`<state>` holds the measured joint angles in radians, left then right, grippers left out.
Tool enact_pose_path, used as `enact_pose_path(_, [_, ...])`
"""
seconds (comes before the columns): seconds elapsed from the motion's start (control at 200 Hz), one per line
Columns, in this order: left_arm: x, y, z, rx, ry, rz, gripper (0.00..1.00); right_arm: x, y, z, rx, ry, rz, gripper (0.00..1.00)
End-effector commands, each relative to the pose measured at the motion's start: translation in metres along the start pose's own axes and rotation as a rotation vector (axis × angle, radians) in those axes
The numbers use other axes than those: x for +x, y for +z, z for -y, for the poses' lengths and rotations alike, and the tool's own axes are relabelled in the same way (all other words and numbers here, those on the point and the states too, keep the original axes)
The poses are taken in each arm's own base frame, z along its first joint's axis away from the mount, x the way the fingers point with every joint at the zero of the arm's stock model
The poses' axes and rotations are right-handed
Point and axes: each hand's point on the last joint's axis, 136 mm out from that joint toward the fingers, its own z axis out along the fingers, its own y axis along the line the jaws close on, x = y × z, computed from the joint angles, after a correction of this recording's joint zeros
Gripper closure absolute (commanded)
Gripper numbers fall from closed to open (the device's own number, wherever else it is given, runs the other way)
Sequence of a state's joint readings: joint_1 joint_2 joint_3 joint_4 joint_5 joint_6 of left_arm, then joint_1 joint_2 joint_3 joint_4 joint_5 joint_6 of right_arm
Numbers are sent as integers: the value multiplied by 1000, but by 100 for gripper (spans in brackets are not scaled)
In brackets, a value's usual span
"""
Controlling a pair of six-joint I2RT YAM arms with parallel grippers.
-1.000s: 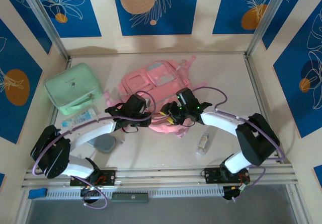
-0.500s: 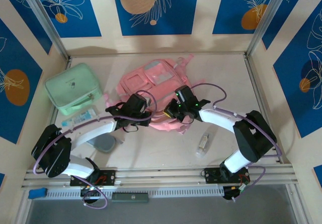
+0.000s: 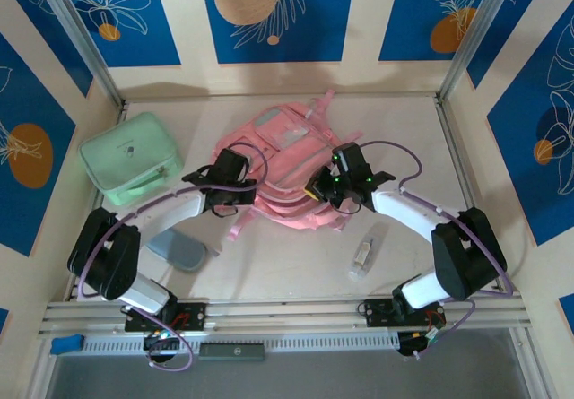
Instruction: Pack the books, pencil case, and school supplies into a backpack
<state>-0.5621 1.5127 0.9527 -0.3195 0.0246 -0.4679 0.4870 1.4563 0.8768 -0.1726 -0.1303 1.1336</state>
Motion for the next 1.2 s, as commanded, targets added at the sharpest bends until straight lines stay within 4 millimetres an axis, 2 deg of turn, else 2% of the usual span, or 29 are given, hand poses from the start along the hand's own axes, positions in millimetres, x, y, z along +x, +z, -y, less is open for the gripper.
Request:
enact_pose_path(0.0, [-11, -1, 0, 9, 3, 23, 100, 0, 2, -9, -15, -19, 23, 100])
enact_pose_path(0.215, [-23, 4, -2, 15, -6, 12, 100, 8, 11, -36, -69, -50, -2, 100])
enact_pose_path(0.32, [-21, 1, -3, 26, -12, 6, 100, 8, 2, -32, -10, -90, 21, 86])
enact_pose_path(0.375, [-17, -5, 1, 52, -7, -2, 90, 10, -2, -30, -5, -116, 19, 77])
enact_pose_path(0.425, [-11, -12, 2, 71, -13, -2, 82, 16, -8, -30, -16, -160, 8, 62])
enact_pose_path(0.51, [-4, -29, 8, 125, -26, 19, 70, 26, -17, -24, 23, -222, -1, 50])
enact_pose_path(0.61, [10, -48, 1, 132, -71, 45, 56, 39, -28, -23, 64, -336, 0, 40])
enact_pose_path(0.715, [24, -67, -9, 124, -112, 81, 48, 60, -33, -26, 86, -472, -24, 33])
enact_pose_path(0.89, [44, -97, -35, 34, -148, 102, 34, 104, -21, -36, 83, -716, -79, 19])
enact_pose_path(1.015, [51, -117, -52, -20, -189, 138, 21, 145, 1, -49, 28, -895, -117, 10])
enact_pose_path(1.15, [54, -140, -66, -61, -236, 179, 3, 185, 34, -62, -56, -1038, -156, 9])
enact_pose_path(1.195, [55, -148, -70, -75, -249, 190, 1, 202, 45, -68, -114, -1099, -163, 9])
